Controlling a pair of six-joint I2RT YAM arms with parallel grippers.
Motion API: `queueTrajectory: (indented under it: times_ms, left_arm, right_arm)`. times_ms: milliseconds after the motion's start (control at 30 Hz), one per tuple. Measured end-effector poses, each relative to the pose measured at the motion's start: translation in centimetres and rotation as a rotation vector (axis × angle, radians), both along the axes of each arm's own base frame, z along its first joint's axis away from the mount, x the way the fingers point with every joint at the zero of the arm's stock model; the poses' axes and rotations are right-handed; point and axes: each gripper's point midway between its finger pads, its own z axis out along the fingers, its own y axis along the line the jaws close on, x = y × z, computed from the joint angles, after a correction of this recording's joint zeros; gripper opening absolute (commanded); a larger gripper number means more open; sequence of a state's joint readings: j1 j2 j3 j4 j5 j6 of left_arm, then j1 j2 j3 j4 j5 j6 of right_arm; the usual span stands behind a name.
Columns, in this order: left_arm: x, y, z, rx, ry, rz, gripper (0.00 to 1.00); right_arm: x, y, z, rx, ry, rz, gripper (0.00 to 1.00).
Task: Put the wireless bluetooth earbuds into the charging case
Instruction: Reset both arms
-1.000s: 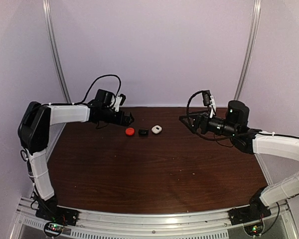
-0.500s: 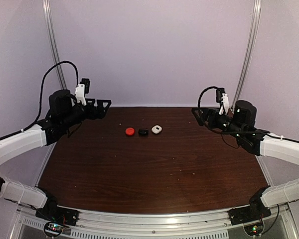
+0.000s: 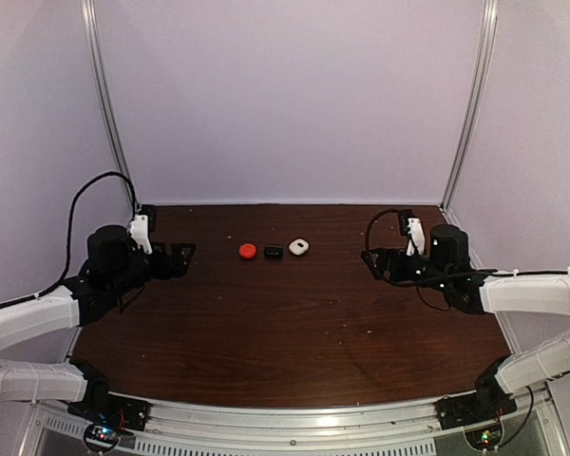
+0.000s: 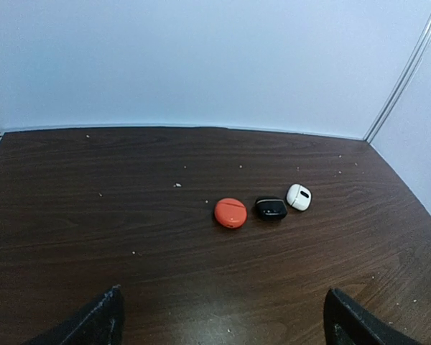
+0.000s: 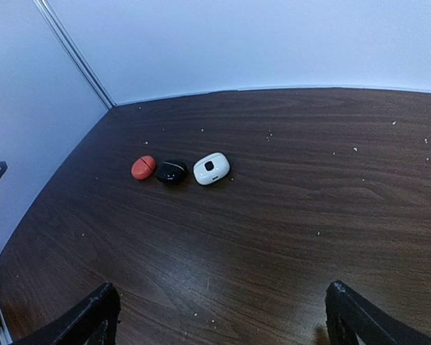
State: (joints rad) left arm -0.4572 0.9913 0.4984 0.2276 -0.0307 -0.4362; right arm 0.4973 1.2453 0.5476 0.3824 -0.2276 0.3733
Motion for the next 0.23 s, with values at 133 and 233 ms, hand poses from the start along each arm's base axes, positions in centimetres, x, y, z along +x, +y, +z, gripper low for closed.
queueTrajectory:
  times_ms: [133,233]
  left_arm:
    - [0.2,-0.3,-2.3,0.018,0.053,-0.007,0.98]
    - [0.4,-0.5,-3.7,0.033,0.091,-0.014,0.98]
  right_arm:
    - [0.0,0.0,-1.6,-0.012,0.025,0.003,1.0]
    - [0.1,0.2,-1.2,-0.002,0.007,0.007,1.0]
